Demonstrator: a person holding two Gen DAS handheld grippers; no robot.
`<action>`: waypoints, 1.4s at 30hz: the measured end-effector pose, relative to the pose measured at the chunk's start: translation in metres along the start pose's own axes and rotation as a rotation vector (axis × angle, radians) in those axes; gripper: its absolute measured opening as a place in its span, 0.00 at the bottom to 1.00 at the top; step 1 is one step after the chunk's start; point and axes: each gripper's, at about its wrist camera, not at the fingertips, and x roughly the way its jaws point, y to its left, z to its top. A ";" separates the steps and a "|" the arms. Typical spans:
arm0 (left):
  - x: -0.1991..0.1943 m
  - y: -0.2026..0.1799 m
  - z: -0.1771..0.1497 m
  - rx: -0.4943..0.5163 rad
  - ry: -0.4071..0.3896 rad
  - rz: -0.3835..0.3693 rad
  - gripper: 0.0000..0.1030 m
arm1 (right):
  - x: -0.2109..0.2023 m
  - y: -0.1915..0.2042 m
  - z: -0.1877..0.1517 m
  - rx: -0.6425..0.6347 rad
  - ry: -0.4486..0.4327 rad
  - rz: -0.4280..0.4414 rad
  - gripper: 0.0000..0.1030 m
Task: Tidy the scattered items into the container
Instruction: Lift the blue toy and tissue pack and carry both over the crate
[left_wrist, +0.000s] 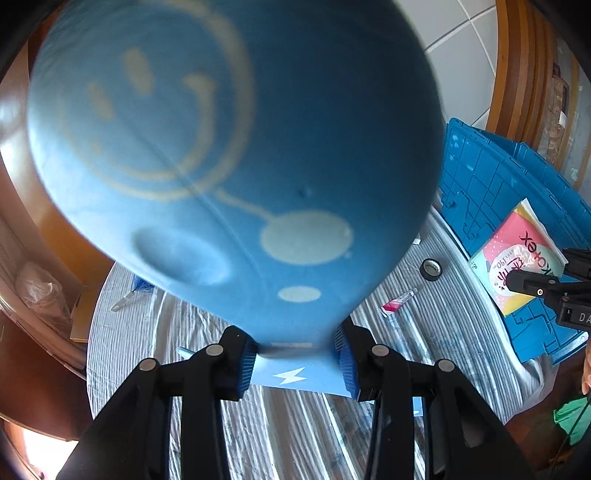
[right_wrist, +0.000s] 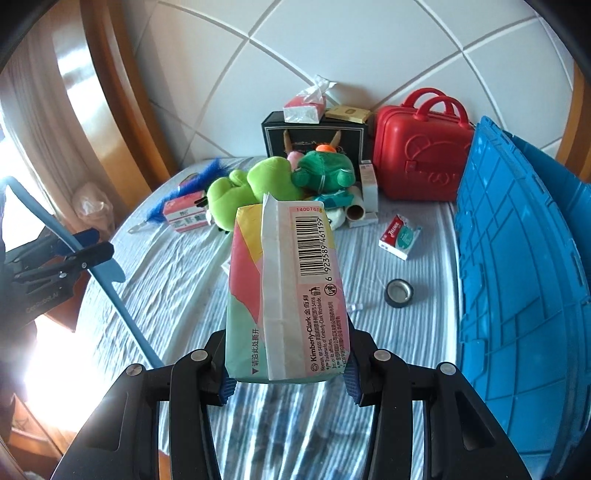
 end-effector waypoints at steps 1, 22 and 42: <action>-0.005 -0.001 0.001 -0.003 -0.004 0.004 0.37 | -0.005 0.002 0.000 -0.004 -0.005 0.006 0.43; -0.084 -0.031 0.035 -0.022 -0.132 0.076 0.37 | -0.081 -0.015 0.001 -0.061 -0.096 0.066 0.43; -0.105 -0.098 0.078 0.004 -0.235 0.083 0.37 | -0.146 -0.080 0.010 -0.057 -0.217 0.090 0.43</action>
